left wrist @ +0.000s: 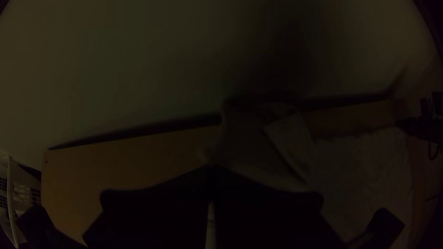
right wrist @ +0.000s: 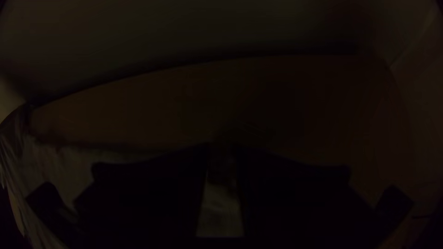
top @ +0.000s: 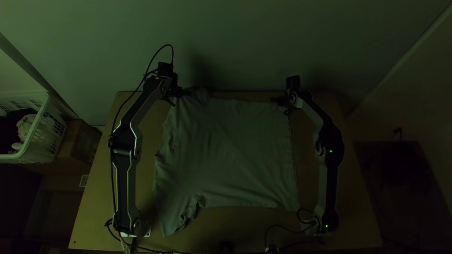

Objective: Fold the t-shirt

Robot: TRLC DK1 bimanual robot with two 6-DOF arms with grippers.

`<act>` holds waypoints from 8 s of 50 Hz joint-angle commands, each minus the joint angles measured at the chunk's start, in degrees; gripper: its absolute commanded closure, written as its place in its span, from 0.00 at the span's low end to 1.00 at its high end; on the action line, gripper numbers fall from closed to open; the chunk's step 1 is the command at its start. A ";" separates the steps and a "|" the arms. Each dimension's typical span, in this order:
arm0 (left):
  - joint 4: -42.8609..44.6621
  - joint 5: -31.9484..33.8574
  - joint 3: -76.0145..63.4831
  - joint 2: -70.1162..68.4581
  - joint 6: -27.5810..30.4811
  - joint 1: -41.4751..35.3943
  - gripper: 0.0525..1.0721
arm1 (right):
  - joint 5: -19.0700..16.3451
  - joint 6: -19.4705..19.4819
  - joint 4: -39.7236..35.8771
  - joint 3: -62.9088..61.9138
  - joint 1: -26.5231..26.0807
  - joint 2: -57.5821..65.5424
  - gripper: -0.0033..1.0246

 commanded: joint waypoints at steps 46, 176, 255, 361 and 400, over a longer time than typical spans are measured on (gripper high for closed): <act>-0.18 4.40 -11.26 -7.84 -2.58 5.45 0.97 | 4.33 -1.96 -8.96 3.92 0.17 -5.02 0.97; 1.66 13.02 -74.36 -61.72 -2.76 0.35 0.04 | 5.65 -5.92 -18.72 -59.80 9.92 -58.72 0.11; -25.23 11.26 -96.69 -69.63 -31.94 -22.15 0.12 | -3.49 4.10 -39.02 -68.50 11.50 -74.19 0.05; -21.28 7.92 -90.01 -70.33 -19.99 -12.39 0.97 | -14.74 -0.20 -41.83 -73.43 23.11 -51.43 0.97; -21.54 7.92 -69.88 -62.60 -8.56 2.20 0.97 | -9.65 -7.41 -48.16 -51.10 7.64 -51.87 0.97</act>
